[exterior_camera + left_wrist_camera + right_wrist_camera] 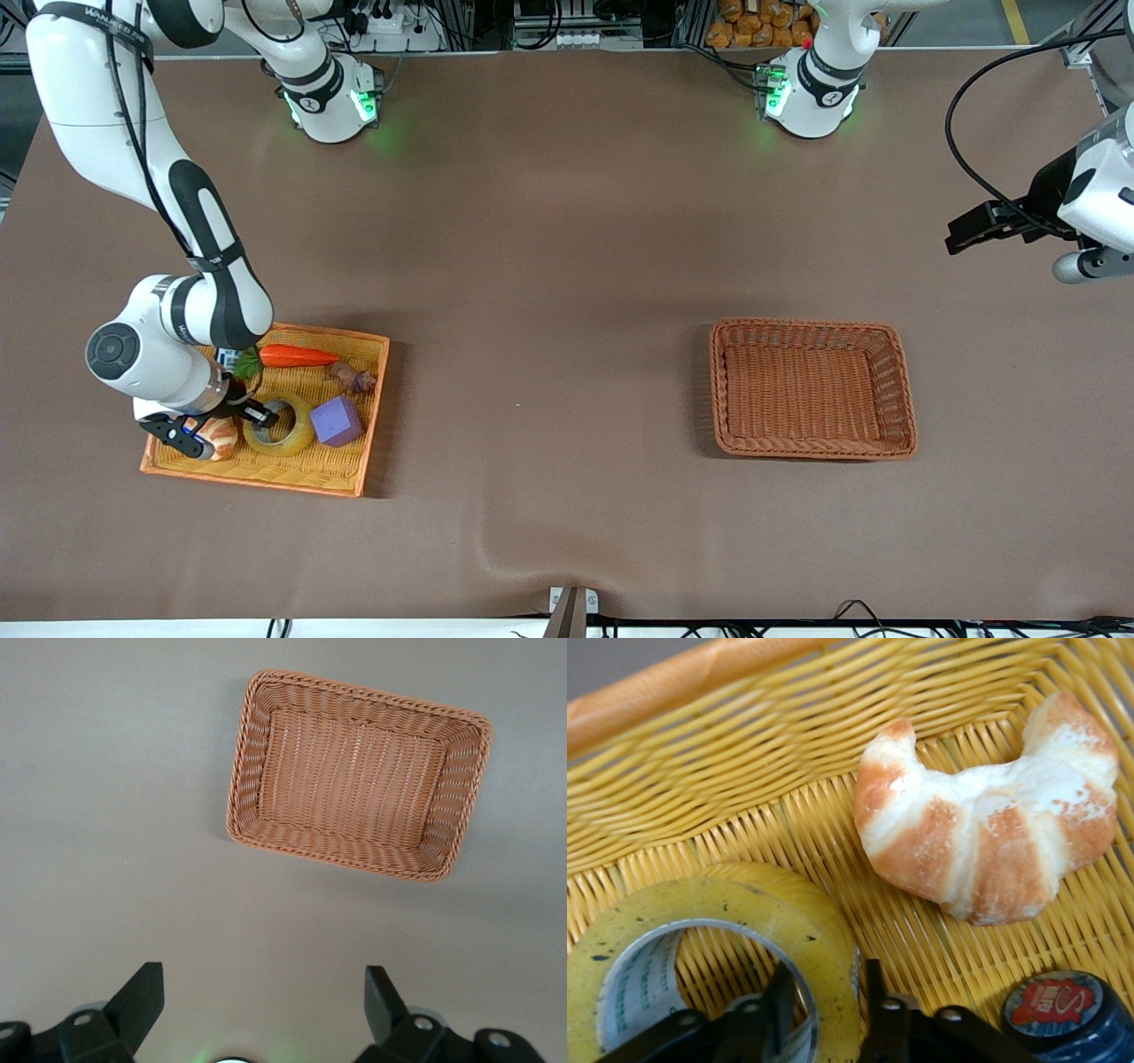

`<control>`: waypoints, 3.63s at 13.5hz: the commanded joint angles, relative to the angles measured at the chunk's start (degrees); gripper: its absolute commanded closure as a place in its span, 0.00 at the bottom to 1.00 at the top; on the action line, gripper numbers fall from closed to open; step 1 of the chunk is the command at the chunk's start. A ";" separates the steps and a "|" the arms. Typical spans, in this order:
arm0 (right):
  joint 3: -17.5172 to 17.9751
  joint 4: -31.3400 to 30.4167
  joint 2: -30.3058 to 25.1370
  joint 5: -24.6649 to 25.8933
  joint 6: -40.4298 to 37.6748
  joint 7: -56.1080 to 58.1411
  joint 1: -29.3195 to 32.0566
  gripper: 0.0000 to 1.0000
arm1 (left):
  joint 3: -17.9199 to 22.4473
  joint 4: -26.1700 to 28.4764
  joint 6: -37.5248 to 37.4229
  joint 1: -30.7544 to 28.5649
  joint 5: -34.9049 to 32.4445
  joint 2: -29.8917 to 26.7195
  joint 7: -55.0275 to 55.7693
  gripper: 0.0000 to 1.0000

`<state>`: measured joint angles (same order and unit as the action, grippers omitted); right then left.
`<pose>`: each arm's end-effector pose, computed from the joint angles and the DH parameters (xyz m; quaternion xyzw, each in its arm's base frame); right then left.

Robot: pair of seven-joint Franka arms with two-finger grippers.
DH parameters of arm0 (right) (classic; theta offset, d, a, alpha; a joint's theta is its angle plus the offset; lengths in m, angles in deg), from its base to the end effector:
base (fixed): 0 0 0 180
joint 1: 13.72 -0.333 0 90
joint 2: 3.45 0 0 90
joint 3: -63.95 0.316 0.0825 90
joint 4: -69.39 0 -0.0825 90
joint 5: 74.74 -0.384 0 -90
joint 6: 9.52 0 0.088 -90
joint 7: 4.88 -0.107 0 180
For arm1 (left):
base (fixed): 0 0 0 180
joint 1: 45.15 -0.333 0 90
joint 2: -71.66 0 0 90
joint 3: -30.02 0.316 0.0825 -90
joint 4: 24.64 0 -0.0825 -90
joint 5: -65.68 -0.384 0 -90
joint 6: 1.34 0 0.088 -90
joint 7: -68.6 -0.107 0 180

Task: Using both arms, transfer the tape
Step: 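Close the right gripper on the tape roll's rim, then lift the tape roll and carry it toward the table's middle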

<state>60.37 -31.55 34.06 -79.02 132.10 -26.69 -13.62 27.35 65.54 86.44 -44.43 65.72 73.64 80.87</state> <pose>0.6670 -0.0395 0.1995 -0.9699 0.2416 -0.0274 0.0096 0.5588 -0.0327 0.6005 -0.9963 -0.0773 0.0380 0.0041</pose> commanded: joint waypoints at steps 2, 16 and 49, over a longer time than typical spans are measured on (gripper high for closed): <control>0.41 -1.80 -2.79 -1.26 0.24 0.10 0.26 1.00 | -0.14 0.61 0.90 -0.37 0.22 -0.23 -1.28 0.00; 2.43 -3.12 -20.81 -7.74 -25.40 4.58 0.70 1.00 | -0.14 0.70 0.99 -0.45 0.22 0.12 -1.28 0.00; 1.12 15.42 5.03 8.15 0.59 -59.49 -42.64 0.00 | -0.14 0.61 1.95 -0.37 -0.13 1.44 -1.46 0.00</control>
<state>62.06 -17.33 39.84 -72.82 133.11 -84.35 -56.54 27.35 66.02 87.81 -44.57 65.72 75.24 80.87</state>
